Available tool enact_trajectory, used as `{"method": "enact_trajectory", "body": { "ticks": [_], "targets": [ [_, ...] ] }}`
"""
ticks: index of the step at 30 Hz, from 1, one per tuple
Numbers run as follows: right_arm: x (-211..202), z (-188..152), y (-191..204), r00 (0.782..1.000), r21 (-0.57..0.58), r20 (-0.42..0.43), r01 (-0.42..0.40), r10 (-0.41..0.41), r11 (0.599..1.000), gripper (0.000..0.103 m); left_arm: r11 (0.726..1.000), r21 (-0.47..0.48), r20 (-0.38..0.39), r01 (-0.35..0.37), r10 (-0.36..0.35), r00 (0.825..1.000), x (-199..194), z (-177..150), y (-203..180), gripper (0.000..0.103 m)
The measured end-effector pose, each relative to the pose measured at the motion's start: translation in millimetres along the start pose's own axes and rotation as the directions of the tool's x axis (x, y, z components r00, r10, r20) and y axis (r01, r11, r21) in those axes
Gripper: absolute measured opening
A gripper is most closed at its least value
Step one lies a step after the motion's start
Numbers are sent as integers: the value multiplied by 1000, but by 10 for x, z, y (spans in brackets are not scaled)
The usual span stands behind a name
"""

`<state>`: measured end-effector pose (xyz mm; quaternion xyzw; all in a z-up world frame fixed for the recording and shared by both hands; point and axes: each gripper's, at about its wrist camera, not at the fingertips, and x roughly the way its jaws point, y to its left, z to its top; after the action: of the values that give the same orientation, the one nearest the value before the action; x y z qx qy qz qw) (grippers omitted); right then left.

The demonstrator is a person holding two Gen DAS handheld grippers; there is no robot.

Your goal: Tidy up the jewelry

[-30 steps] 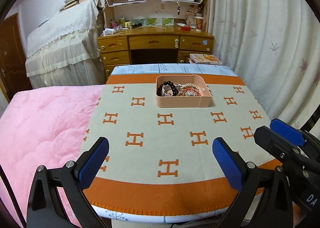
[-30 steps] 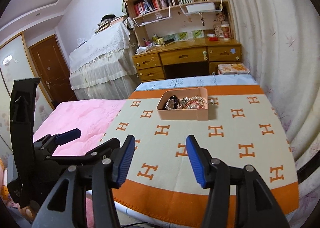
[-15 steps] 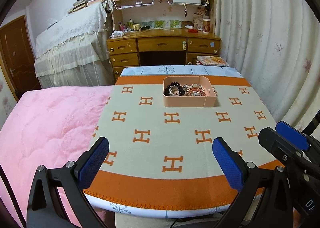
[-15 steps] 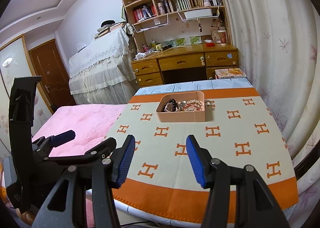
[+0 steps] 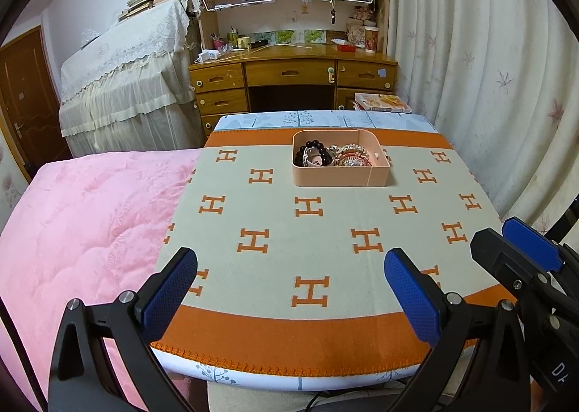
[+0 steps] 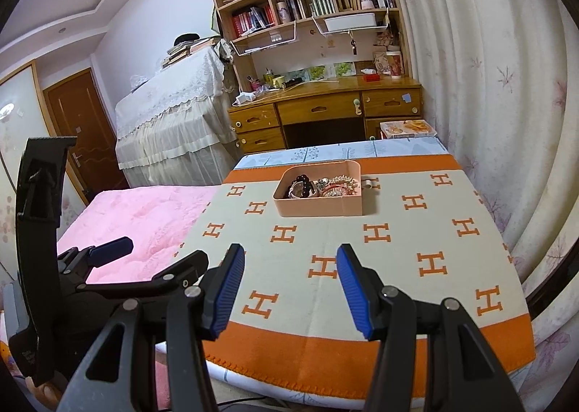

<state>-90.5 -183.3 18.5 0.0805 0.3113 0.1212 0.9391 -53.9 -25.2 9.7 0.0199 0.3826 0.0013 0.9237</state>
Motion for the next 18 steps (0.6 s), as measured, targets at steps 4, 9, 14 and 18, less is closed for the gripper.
{"method": "enact_trajectory", "body": {
  "ticks": [4,9,14,18],
  "targets": [
    [-1,0,1,1000,-2,1,1,-1,1000,54,1000,-1,-1,2,-2,1000,2,1,0,102],
    [1,2,-4,1000,1,-1,1,-1,1000,54,1000,0,-5,4,-4,1000,19,-1,6,102],
    [43,-35,-9,1000,14,-11,-5,6,1000,54,1000,-1,-12,10,-10,1000,46,-29,27,102],
    [52,-37,-10,1000,14,-11,-6,6,1000,54,1000,0,-14,11,-11,1000,60,-32,35,102]
  ]
}}
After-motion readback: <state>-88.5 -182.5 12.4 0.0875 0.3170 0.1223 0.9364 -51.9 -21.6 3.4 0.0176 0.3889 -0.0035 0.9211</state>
